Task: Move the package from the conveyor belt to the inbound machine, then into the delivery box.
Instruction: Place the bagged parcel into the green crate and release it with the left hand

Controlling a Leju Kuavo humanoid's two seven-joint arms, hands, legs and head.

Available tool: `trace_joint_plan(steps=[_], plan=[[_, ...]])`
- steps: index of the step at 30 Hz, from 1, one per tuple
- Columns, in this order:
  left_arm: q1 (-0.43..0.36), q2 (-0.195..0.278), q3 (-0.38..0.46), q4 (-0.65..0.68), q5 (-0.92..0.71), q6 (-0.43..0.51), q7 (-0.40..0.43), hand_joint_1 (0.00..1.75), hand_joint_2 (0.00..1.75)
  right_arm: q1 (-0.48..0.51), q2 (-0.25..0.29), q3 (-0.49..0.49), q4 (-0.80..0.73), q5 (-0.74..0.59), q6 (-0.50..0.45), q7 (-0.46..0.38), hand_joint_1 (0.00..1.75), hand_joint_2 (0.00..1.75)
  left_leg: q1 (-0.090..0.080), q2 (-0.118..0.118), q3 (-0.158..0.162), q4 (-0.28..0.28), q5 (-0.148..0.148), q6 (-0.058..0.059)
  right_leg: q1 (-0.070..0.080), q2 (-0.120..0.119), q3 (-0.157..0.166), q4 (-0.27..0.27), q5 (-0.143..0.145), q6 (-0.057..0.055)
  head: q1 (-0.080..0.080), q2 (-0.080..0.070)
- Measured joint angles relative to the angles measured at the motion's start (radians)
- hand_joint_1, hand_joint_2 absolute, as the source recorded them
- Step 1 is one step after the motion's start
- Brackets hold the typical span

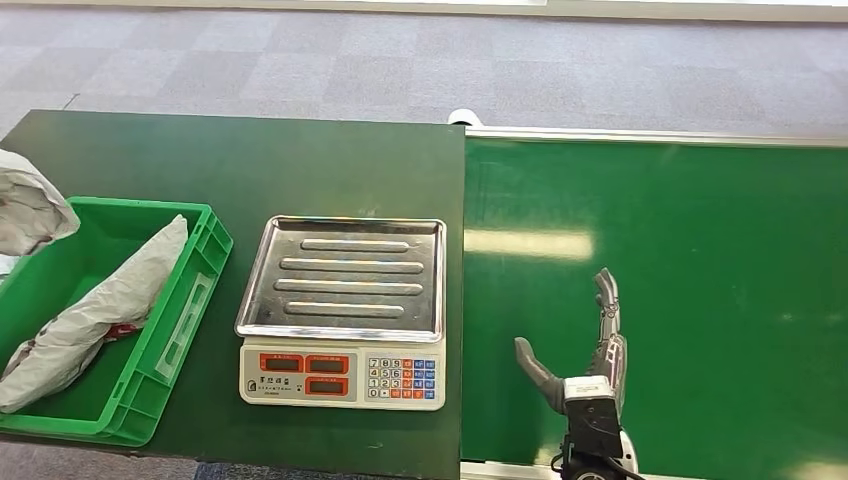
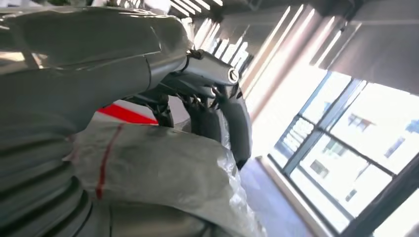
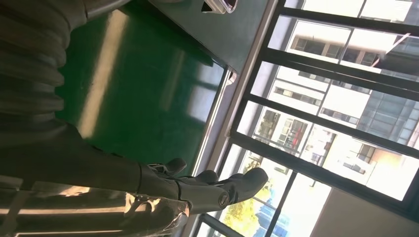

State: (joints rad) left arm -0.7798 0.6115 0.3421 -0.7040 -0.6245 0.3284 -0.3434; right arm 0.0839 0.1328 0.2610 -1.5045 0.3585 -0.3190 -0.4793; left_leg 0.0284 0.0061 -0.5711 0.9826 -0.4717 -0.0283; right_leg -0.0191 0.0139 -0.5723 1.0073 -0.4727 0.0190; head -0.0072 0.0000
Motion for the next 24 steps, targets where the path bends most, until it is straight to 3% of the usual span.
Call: trace_joint_plan(steps=[3, 8, 20, 22, 24], plan=[[0.013, 0.000, 0.005, 0.030, 0.014, -0.046, 0.017, 0.00, 1.75, -0.003, 0.003, 0.001, 0.000, 0.008, 0.012, 0.005, 0.00, 1.75, 0.000, 0.000, 0.000, 0.000, 0.000, 0.000, 0.000, 0.000, 0.000, 0.000, 0.000, 0.000, 0.000, 0.000], [0.012, 0.003, 0.015, 0.088, 0.014, -0.046, 0.040, 0.00, 1.75, -0.017, 0.004, 0.002, 0.000, 0.016, 0.021, 0.011, 0.00, 1.75, 0.000, 0.000, 0.000, 0.000, 0.000, 0.000, 0.000, 0.000, 0.000, 0.000, 0.000, 0.000, 0.000, 0.000], [-0.007, -0.009, 0.031, 0.139, 0.071, -0.109, 0.007, 0.00, 1.75, -0.022, 0.009, 0.009, 0.000, 0.021, 0.018, 0.020, 0.00, 1.75, 0.000, 0.000, 0.000, 0.000, 0.000, 0.000, 0.000, 0.000, 0.000, 0.000, 0.000, 0.000, 0.000, 0.000], [-0.009, -0.009, 0.035, 0.141, 0.063, -0.085, -0.004, 0.00, 1.75, -0.022, 0.010, 0.009, 0.000, 0.021, 0.017, 0.022, 0.00, 1.75, 0.000, 0.000, 0.000, 0.000, 0.000, 0.000, 0.000, 0.000, 0.000, 0.000, 0.000, 0.000, 0.000, 0.000], [-0.009, -0.010, 0.028, 0.139, 0.006, 0.009, 0.007, 0.00, 1.75, -0.024, 0.011, 0.009, 0.000, 0.022, 0.016, 0.026, 0.00, 1.75, 0.000, 0.000, 0.000, 0.000, 0.000, 0.000, 0.000, 0.000, -0.001, 0.000, 0.000, 0.000, 0.000, 0.000]])
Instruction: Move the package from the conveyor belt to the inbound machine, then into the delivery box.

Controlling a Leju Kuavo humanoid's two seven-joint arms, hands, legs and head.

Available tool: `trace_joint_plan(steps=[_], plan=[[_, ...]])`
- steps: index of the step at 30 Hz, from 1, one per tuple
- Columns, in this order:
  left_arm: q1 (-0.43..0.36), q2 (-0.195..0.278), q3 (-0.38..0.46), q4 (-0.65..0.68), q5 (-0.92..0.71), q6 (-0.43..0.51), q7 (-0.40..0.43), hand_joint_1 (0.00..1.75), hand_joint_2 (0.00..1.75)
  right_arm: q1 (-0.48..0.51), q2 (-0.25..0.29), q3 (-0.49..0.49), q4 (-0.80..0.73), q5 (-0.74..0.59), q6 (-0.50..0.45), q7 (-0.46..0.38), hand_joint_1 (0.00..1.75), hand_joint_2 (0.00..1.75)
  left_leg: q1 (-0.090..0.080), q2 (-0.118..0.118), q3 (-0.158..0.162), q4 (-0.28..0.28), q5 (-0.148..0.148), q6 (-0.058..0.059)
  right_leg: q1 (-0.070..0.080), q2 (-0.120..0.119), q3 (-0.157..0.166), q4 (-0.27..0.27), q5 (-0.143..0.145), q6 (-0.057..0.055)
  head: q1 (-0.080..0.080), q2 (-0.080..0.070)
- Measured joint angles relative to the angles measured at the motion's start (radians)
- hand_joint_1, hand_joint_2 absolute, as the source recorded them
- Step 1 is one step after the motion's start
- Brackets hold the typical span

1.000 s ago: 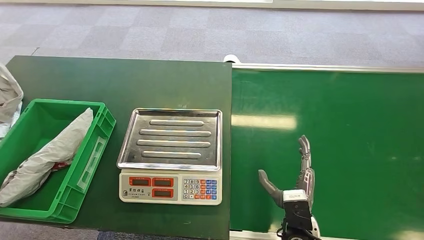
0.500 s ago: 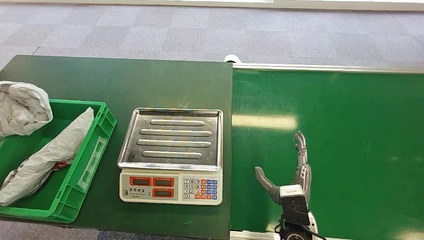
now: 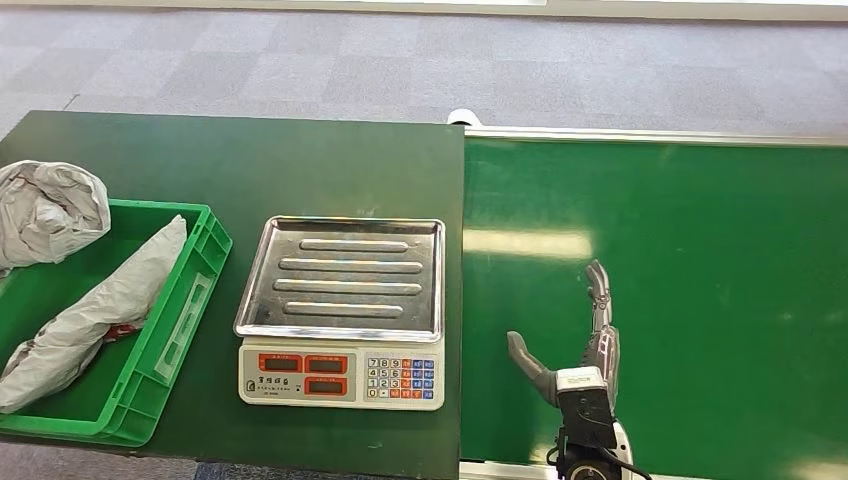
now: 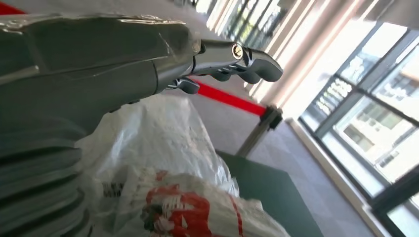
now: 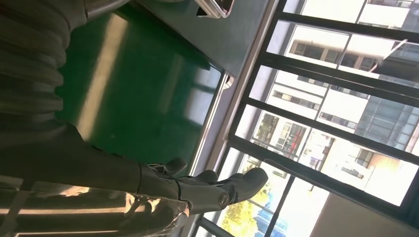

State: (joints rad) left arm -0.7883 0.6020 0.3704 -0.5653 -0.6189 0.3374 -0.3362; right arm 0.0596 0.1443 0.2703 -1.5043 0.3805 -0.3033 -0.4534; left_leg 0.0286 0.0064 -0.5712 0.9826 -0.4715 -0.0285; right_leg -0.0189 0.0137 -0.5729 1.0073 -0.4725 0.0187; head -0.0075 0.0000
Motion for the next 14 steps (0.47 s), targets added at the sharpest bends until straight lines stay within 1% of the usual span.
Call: trace_joint_plan(steps=[2, 3, 5, 6, 8, 10, 11, 13, 14], plan=[[0.003, -0.002, -0.011, -0.009, -0.055, 0.085, 0.013, 0.00, 1.75, -0.004, 0.002, 0.000, 0.000, 0.001, -0.001, 0.004, 0.00, 1.75, 0.000, 0.000, 0.000, 0.000, 0.000, 0.000, 0.000, 0.000, 0.000, 0.000, 0.000, 0.000, 0.000, 0.000], [0.010, -0.006, -0.015, -0.024, -0.062, 0.100, 0.002, 0.00, 1.75, -0.005, 0.004, 0.001, 0.000, 0.002, -0.003, 0.006, 0.00, 1.75, 0.000, 0.000, 0.000, 0.000, 0.000, 0.000, 0.000, 0.000, 0.000, 0.000, 0.000, 0.000, 0.000, 0.000], [0.055, -0.030, -0.023, -0.097, -0.042, 0.093, -0.053, 0.00, 1.75, -0.006, 0.007, 0.000, 0.000, 0.004, -0.009, 0.012, 0.00, 1.75, -0.001, -0.001, 0.001, 0.000, 0.000, 0.000, -0.001, 0.000, 0.000, 0.000, 0.000, 0.000, 0.000, 0.000], [0.098, -0.053, -0.030, -0.167, -0.018, 0.078, -0.084, 0.00, 1.75, -0.005, 0.008, 0.000, 0.000, 0.004, -0.012, 0.015, 0.00, 1.75, -0.002, -0.001, 0.001, 0.000, 0.000, 0.000, -0.002, 0.000, 0.000, 0.000, 0.000, 0.000, 0.000, 0.000], [0.217, -0.123, -0.060, -0.352, 0.052, 0.044, -0.123, 0.00, 1.75, 0.000, 0.009, -0.002, 0.000, 0.005, -0.016, 0.019, 0.00, 1.75, -0.005, 0.000, 0.001, 0.000, 0.000, 0.001, -0.005, 0.000, 0.000, -0.001, 0.000, 0.000, 0.000, 0.000], [0.368, -0.209, -0.120, -0.558, 0.148, 0.028, -0.151, 0.00, 1.75, 0.012, 0.012, -0.005, 0.000, 0.004, -0.015, 0.020, 0.00, 1.75, -0.008, 0.002, 0.002, 0.000, -0.002, 0.002, -0.008, 0.002, 0.001, -0.001, 0.000, 0.001, 0.000, 0.000], [0.452, -0.259, -0.164, -0.655, 0.202, 0.037, -0.174, 0.00, 1.75, 0.019, 0.014, -0.007, 0.000, 0.004, -0.015, 0.021, 0.00, 1.75, -0.011, 0.004, 0.003, 0.000, -0.004, 0.004, -0.011, 0.003, 0.001, -0.001, -0.001, 0.002, 0.000, 0.000], [0.618, -0.365, -0.279, -0.807, 0.303, 0.095, -0.235, 0.00, 1.75, 0.035, 0.016, -0.011, 0.000, 0.002, -0.016, 0.023, 0.00, 1.75, -0.013, 0.009, 0.005, 0.000, -0.007, 0.006, -0.013, 0.007, 0.001, -0.001, -0.002, 0.004, 0.000, 0.000], [0.659, -0.391, -0.310, -0.840, 0.327, 0.115, -0.253, 0.00, 1.75, 0.039, 0.016, -0.012, 0.000, 0.002, -0.017, 0.023, 0.00, 1.75, -0.014, 0.010, 0.005, 0.000, -0.008, 0.007, -0.014, 0.008, 0.001, -0.001, -0.002, 0.004, 0.000, 0.000]])
